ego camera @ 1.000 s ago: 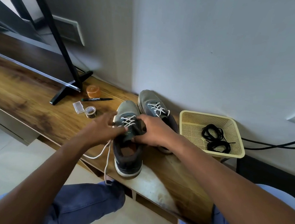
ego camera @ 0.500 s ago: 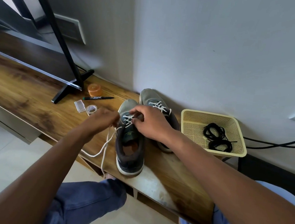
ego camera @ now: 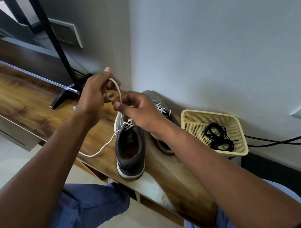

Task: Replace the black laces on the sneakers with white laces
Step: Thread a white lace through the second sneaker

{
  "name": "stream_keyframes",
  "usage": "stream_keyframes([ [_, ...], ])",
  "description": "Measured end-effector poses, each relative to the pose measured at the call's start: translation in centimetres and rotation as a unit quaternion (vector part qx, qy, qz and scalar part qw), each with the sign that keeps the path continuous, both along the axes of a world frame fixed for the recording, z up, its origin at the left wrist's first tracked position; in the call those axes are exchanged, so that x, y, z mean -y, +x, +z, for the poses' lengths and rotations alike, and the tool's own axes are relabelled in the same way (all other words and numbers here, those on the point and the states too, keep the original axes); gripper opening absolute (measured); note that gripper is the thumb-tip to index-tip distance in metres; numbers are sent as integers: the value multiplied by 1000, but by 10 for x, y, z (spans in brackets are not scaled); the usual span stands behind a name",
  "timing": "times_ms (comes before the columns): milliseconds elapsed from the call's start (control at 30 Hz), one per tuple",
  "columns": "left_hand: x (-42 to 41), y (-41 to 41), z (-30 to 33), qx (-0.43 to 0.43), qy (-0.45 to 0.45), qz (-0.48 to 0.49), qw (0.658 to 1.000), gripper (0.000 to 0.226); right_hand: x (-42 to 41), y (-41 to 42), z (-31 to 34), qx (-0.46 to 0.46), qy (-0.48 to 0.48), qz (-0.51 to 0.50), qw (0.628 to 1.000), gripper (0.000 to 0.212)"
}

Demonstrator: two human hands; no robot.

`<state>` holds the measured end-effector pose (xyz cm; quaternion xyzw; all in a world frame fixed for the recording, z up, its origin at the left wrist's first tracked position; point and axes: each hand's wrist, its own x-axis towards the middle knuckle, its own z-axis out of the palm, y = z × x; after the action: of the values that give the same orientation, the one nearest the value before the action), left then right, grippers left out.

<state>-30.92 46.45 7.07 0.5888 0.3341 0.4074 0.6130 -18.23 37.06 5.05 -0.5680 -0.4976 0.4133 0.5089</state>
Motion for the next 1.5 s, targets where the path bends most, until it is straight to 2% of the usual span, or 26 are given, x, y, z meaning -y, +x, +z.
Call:
stream_keyframes([
  [100,-8,-2,-1,-34,10,22,999,47,0,3,11,-56,31,-14,998,9],
  [167,-16,-7,-6,-68,-12,28,997,43,2,8,15,-43,40,-21,998,10],
  [267,-26,-21,-7,-30,-120,-13,992,38,2,15,19,-12,35,-30,999,10],
  [400,-32,-27,-7,-44,-116,5,992,33,4,23,20,-4,32,-32,999,12],
  [533,-28,-27,-6,18,-152,73,986,23,8,24,16,14,21,-7,1000,12],
  [633,-28,-29,-1,89,-195,58,975,20,8,25,14,20,7,4,1000,10],
  [733,-29,-31,2,113,-203,50,971,23,7,24,11,13,0,9,1000,9],
  [767,-28,-31,2,96,-192,46,976,23,7,23,10,13,-1,10,1000,9],
  [833,-24,-29,0,7,-149,41,988,18,8,22,8,12,-2,8,1000,10],
  [933,-17,-27,-4,-128,-91,38,987,42,8,20,4,2,-20,-17,1000,12],
  [1067,-15,-31,0,-170,-73,-11,983,66,3,14,-4,-12,-45,-78,996,17],
  [1200,-6,-24,-3,-240,-47,-61,968,67,1,15,-11,-2,-28,-95,995,16],
  [1333,-4,-24,-4,-220,-73,-80,969,46,1,7,-16,39,-16,-58,997,12],
  [1500,-8,-24,-8,-167,-90,-87,978,36,1,6,-17,76,-13,-37,996,11],
])
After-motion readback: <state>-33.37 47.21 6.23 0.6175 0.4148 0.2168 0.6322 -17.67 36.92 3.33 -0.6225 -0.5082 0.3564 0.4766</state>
